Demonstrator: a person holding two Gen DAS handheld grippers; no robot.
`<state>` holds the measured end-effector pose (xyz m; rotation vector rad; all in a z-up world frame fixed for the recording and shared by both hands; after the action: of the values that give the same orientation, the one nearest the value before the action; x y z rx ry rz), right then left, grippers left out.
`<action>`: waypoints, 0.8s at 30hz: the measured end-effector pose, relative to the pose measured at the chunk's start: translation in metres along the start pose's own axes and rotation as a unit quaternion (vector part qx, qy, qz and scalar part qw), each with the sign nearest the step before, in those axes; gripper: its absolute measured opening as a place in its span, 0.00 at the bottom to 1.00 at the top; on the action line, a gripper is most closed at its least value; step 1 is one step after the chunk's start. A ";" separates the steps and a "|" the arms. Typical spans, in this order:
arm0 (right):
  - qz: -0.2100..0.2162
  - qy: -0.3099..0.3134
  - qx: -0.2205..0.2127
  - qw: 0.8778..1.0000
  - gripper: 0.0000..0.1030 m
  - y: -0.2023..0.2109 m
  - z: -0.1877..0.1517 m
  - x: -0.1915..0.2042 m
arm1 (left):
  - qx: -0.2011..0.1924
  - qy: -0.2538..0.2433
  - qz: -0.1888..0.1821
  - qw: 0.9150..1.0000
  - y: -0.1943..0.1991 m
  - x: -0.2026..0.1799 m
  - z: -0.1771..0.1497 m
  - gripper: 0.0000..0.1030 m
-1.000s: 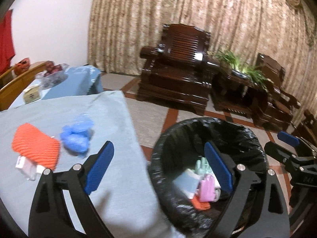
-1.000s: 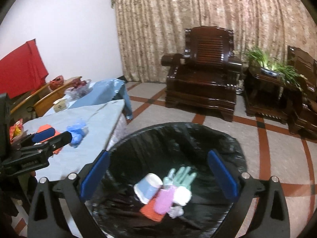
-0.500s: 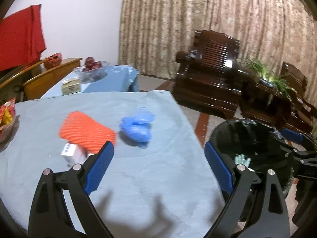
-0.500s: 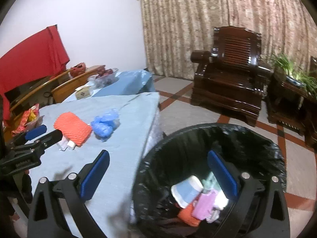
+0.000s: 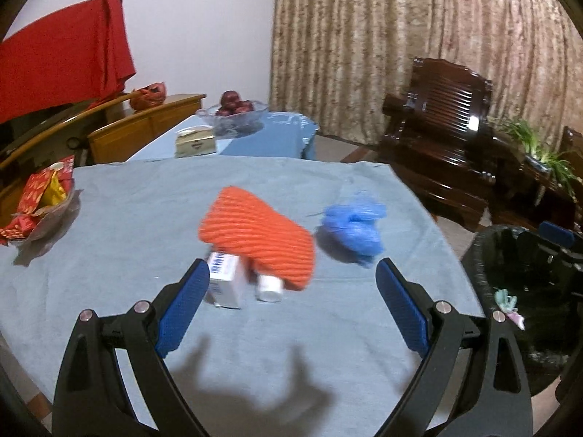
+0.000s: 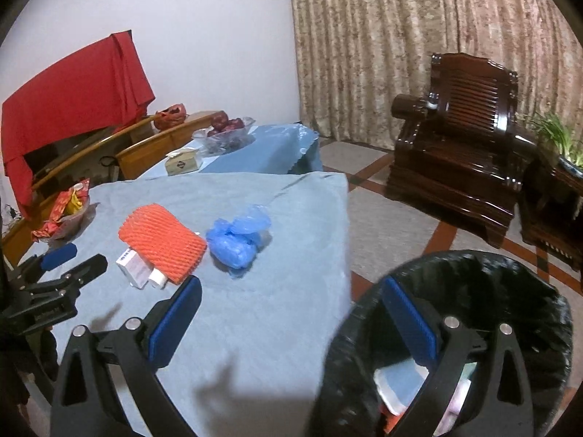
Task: Collect trash
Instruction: 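Move both open tools back over the table, then grasp the orange foam net with the left tool while the right tool grasps the blue bag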
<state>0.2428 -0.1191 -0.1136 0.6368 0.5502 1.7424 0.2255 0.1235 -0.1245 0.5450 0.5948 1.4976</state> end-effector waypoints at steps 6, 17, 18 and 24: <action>0.005 0.017 0.011 1.000 0.94 -0.043 0.015 0.024 | 0.010 0.013 0.020 1.000 -0.024 0.027 0.003 0.83; 0.006 0.034 0.060 0.998 0.94 -0.131 0.023 0.051 | 0.033 0.037 0.033 0.998 -0.071 0.057 0.019 0.82; 0.007 0.036 0.065 0.997 0.94 -0.137 0.022 0.052 | 0.037 0.038 0.032 0.998 -0.076 0.059 0.021 0.82; 0.007 0.036 0.095 0.995 0.94 -0.182 0.020 0.055 | 0.054 0.048 0.030 0.997 -0.097 0.065 0.020 0.81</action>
<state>0.3745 -0.0201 -0.2107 0.7141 0.7704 1.7448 0.3103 0.1881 -0.1766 0.5821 0.7432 1.5615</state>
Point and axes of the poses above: each gripper's, at about its wrist camera, not at the fingertips, and y roughly against the way its jaws point, x to its left, z to its top, the point moved 8 cm from there along -y, roughly the way its jaws point, and after that the axes turned 7 degrees about x, right-handed, at the moved point
